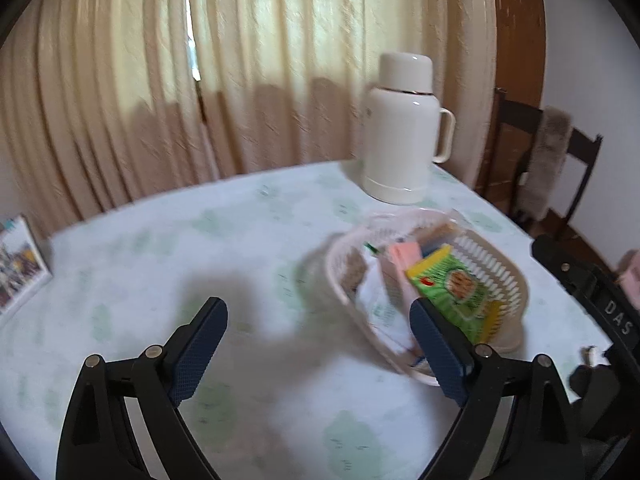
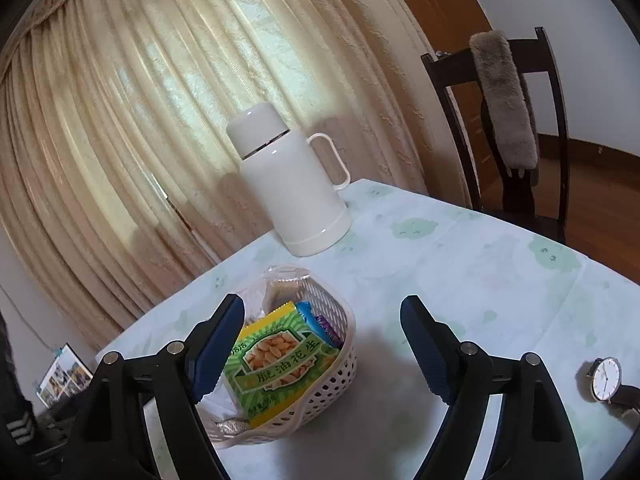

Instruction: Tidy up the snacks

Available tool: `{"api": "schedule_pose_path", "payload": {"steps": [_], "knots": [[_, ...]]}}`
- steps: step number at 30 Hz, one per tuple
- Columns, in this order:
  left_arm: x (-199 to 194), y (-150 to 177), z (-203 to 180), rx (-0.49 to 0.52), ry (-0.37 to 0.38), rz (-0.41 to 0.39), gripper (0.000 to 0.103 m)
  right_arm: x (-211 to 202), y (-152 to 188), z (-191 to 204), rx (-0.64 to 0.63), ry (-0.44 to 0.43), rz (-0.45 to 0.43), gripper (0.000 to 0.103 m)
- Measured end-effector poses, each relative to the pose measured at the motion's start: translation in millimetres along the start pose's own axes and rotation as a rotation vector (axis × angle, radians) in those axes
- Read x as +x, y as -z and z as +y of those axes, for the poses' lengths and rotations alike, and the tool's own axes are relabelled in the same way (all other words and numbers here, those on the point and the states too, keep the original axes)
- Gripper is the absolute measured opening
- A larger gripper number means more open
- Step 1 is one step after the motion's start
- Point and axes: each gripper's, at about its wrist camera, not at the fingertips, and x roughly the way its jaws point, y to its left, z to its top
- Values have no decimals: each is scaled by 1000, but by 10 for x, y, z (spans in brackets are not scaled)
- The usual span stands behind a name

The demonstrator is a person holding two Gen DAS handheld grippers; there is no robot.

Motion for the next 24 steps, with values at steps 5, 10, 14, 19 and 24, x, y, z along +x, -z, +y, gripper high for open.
{"api": "schedule_pose_path", "payload": {"steps": [5,10,14,19,24], "knots": [[-89,-13,27,70,-152,-59,94,-49,49,-10,-28,3,-4,82],[-148,-39,109,61,-174,-74,94,-112,150,-25,-47,-16,14,82],[-208,-45,104,65,-182,-97,94,-118,328,31,-109,-21,60,84],[-323,-25,14,101,-199,-150,99,-197,421,202,-195,-57,48,84],[-350,-24,-29,120,-208,-163,101,-149,485,279,-239,-66,80,86]]}}
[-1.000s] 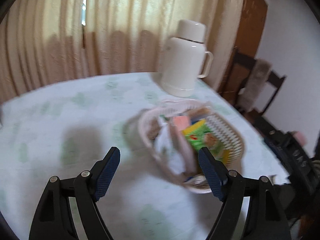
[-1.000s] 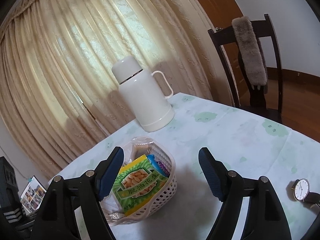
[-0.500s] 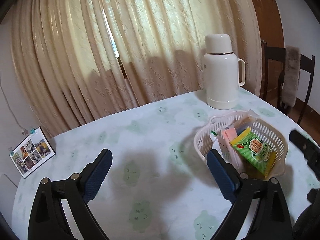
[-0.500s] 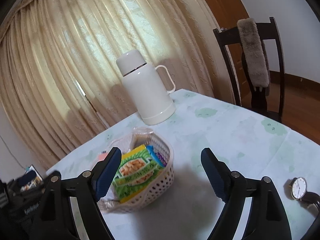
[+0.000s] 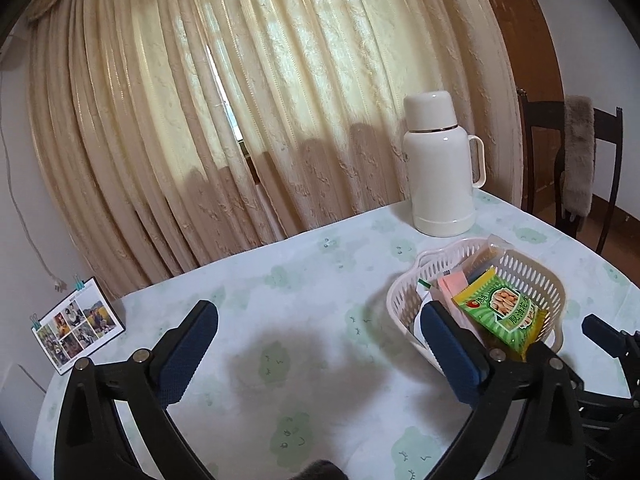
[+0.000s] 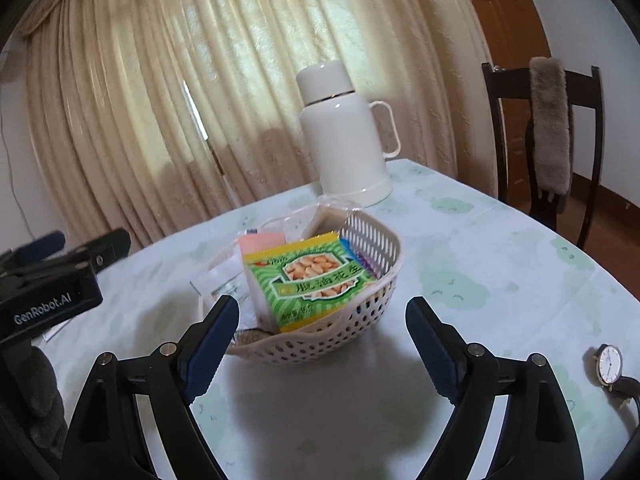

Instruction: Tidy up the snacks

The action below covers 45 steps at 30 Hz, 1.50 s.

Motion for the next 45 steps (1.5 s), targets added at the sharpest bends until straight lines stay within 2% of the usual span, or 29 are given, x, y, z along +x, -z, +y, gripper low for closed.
{"api": "schedule_pose_path", "payload": {"steps": [16,45], "knots": [[60,36,-18,27,-27,24,103,19,49,177,-96,14,2,89],[55,91,-139,83,-37,23,103,4,6,141,-95,45,-14,89]]}}
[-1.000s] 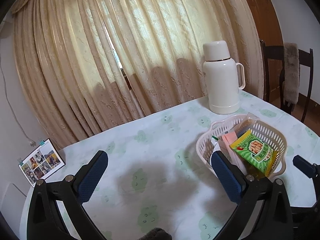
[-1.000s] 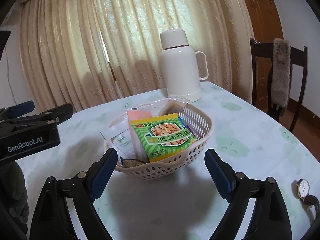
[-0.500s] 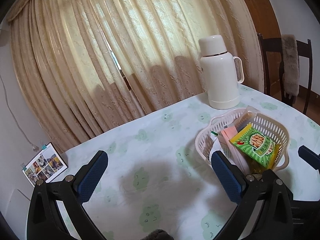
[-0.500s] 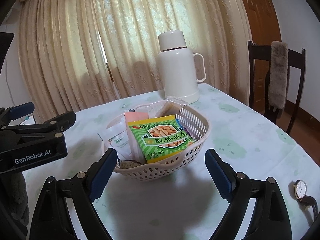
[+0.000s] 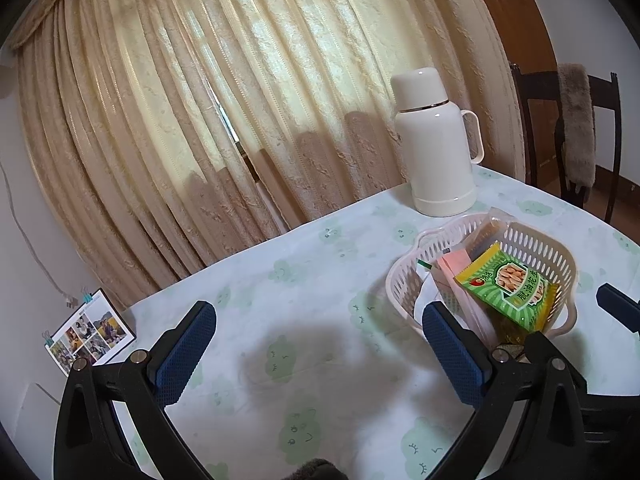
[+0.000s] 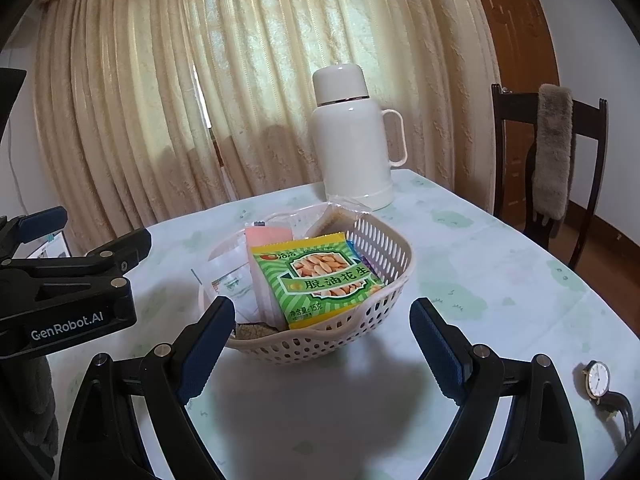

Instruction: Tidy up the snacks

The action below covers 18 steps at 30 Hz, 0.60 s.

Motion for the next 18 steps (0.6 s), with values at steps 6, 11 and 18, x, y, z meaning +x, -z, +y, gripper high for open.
{"api": "schedule_pose_path", "payload": {"steps": [6,11,18], "knots": [[13,19,-10,14,0,3,103,12,11,12,-8,-3,6,89],[7,25,-9,19,2,3,103,11,17,18,-7,-3,5,89],[33,46,-35,37,-5,13,103,19,19,19,-10,-1,10,90]]}}
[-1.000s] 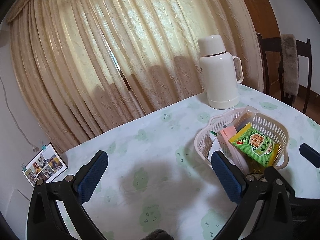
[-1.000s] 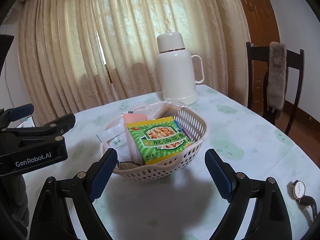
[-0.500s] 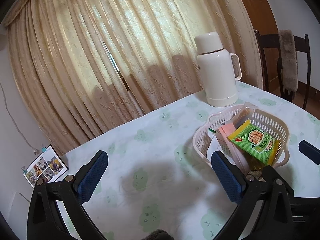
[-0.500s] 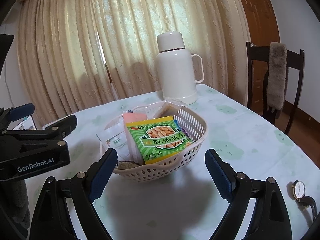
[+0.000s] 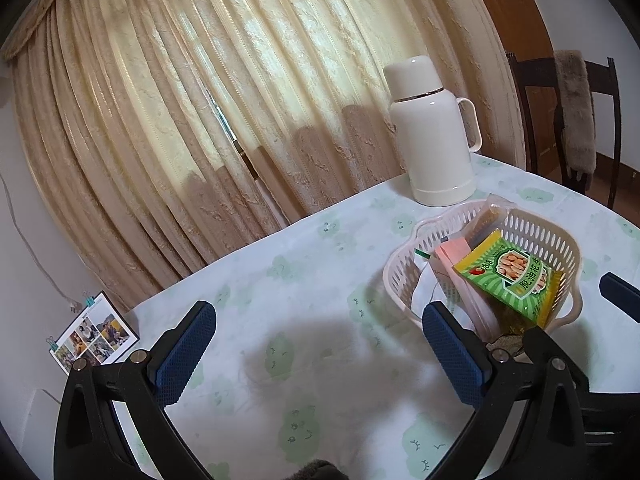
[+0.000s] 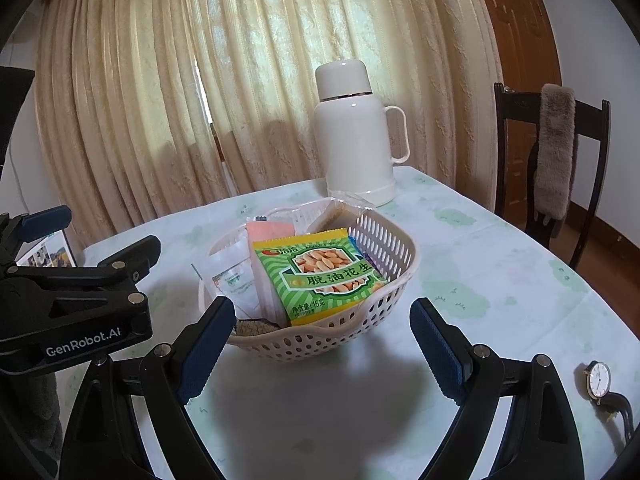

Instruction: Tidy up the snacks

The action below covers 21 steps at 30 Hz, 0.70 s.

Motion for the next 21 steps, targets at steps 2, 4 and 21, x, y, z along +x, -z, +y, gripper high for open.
{"api": "schedule_pose_path", "payload": {"steps": [2,4,21], "knots": [[0,0,-1,0,-1,0,103,1,12,2,-1,0,-1,90],[1,-1,-3,0,-2,0,103,-2,15,2,0,0,-1,90],[4,12,-20,14,0,-3,103,-4,26,-10,-5,1,16,90]]}}
